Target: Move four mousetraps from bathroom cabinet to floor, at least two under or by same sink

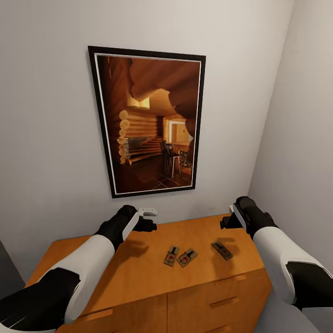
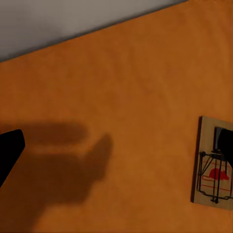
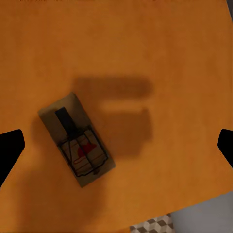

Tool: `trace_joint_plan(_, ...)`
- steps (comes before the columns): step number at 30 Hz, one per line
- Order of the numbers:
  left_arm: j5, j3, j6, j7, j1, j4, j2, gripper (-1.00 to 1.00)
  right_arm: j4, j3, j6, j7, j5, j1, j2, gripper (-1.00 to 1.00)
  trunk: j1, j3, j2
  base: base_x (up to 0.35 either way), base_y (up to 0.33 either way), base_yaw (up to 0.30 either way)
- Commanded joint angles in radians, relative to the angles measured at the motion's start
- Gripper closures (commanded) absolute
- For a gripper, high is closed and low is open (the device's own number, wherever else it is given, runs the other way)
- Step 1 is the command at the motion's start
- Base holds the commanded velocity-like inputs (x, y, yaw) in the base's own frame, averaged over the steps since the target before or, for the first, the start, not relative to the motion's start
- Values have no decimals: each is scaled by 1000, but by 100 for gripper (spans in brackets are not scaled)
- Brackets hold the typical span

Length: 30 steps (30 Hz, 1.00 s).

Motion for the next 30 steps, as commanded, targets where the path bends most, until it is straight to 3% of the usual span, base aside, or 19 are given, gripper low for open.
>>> trace_joint_plan(1,5,-5,3,1,0,0,1,-100,-1,-5,3,9,11,0,1,-100,0,-1,-1,5,0,0)
trace_joint_plan(16,4,-5,2,0,0,18,0,-100,9,-4,12,26,5,0,6,-100,0,-1,-1,1,0,0)
trace_joint_plan(23,3,-5,2,0,0,20,0,-100,12,-2,15,32,5,0,33,-100,0,-1,-1,0,0,0)
trace_joint_plan(30,3,-5,0,-2,0,21,0,-100,12,-2,13,33,6,0,41,-100,0,-1,-1,0,0,0)
